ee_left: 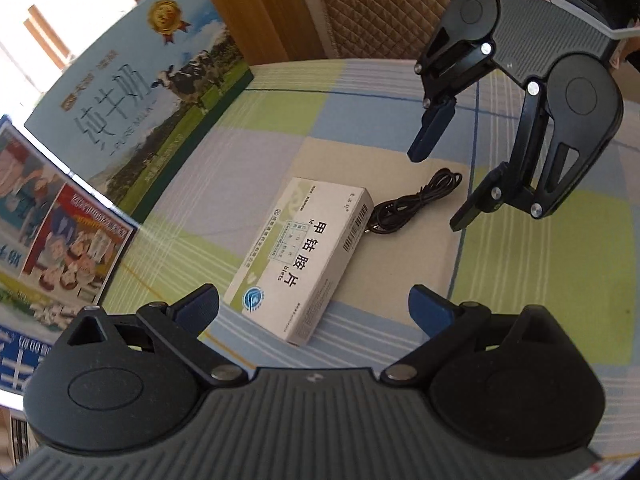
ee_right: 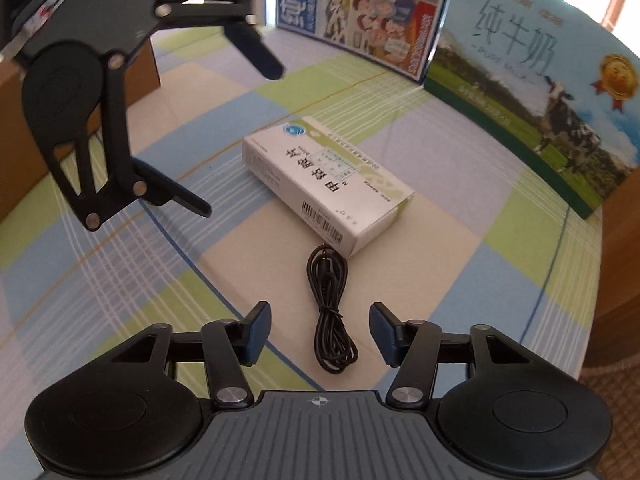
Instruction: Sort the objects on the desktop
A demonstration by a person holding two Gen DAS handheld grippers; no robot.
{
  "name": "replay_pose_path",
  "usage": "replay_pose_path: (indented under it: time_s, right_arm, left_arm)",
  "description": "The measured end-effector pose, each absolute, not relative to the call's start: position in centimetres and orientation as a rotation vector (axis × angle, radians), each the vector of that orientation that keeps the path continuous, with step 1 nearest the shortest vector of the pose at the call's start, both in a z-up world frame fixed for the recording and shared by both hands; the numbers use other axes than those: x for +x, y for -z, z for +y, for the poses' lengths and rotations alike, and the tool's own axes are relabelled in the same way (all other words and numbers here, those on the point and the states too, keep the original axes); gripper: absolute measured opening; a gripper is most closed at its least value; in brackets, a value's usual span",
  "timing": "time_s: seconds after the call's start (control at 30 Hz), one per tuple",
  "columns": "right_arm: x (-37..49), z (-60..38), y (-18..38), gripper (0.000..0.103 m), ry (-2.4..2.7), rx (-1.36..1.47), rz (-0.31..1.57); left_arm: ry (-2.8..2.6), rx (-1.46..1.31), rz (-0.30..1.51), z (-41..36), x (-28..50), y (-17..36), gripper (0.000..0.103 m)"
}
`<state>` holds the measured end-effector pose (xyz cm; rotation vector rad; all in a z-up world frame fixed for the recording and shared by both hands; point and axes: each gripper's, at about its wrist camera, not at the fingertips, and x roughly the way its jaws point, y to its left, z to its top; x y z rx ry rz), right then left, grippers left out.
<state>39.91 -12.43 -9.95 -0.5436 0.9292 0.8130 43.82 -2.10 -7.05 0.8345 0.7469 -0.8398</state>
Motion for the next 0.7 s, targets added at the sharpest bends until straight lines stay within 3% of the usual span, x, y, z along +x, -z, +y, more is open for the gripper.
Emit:
replay_pose_path:
  time_s: [0.37, 0.43, 0.5, 0.7]
  right_arm:
    - [42.4, -12.3, 11.0, 0.035, -0.849, -0.515, 1.025]
    - [42.5, -12.2, 10.9, 0.028, -0.853, -0.522, 1.029]
    - [42.5, -12.2, 10.8, 0.014, -0.857, -0.532, 1.030]
    - [41.9, -12.1, 10.8, 0.014, -0.866, -0.552, 1.024]
  left_arm:
    - [0.931, 0.877, 0.768, -3.8, 48.0, 9.1, 0.099]
    - [0.948, 0.897, 0.777, -4.1, 48.7, 9.5, 0.099]
    - [0.960, 0.900, 0.785, -4.4, 49.3, 9.7, 0.099]
    - [1.013, 0.901, 0.843, -5.0, 50.7, 10.5, 0.096]
